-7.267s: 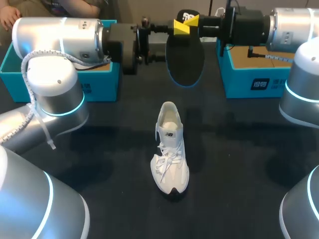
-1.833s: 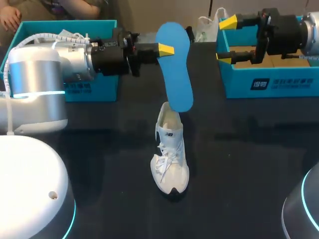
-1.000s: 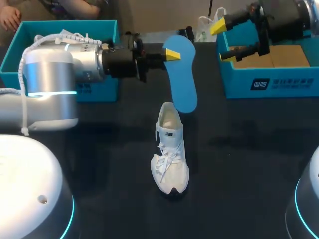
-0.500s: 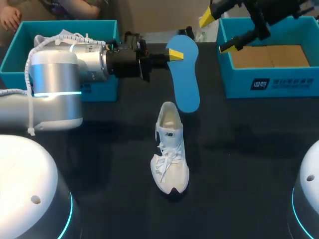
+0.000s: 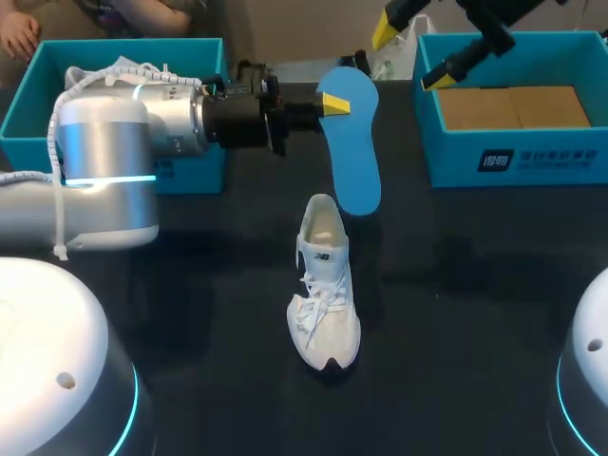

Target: Take the shoe out of the shoebox, open the shoe tongue, remove and reinsert the insole, then place the shoe into the shoebox

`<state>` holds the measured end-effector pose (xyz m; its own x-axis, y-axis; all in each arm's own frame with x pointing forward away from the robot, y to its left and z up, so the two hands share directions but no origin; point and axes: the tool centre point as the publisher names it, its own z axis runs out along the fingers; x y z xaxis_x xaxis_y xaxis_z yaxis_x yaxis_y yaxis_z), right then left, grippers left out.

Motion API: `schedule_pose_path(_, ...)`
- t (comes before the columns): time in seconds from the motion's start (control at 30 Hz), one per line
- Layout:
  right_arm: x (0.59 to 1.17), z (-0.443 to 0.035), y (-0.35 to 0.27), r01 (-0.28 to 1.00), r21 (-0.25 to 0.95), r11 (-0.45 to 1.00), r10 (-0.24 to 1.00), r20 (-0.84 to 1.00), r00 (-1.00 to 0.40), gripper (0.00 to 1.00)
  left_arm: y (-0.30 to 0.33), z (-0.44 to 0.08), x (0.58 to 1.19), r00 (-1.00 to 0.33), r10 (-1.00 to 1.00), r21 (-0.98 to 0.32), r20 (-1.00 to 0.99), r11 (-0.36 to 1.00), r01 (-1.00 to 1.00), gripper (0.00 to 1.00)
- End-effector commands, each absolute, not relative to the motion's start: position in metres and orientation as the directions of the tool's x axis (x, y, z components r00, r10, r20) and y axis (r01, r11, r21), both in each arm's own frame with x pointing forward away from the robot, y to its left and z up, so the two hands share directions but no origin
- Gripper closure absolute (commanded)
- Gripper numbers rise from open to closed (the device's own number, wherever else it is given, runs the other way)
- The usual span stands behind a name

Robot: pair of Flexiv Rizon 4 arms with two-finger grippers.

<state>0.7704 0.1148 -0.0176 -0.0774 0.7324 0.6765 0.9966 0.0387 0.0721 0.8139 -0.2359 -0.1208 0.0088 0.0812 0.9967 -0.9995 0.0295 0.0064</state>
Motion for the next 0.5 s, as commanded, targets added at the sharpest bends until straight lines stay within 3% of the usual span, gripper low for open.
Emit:
schedule_pose_path(0.03, 0.779, -0.0159, 0.1208, 0.983, 0.146, 0.107, 0.758, 0.628, -0.176, 0.0, -0.2353, -0.1207, 0.8142, 0.009, 0.078, 0.007, 0.997, 0.032, -0.999, 1.0)
schedule_pose_path(0.17, 0.7838, -0.0118, 0.1185, 0.95, 0.294, 0.103, 0.867, 0.441, -0.231, 0.0, -0.2353, -0.1207, 0.8142, 0.009, 0.078, 0.007, 0.997, 0.032, -0.999, 1.0)
schedule_pose_path(0.5, 0.7825, -0.01, 0.1168, 0.946, 0.302, 0.118, 0.945, 0.258, -0.201, 0.0, -0.2353, -0.1207, 0.8142, 0.009, 0.078, 0.007, 0.997, 0.032, -0.999, 1.0)
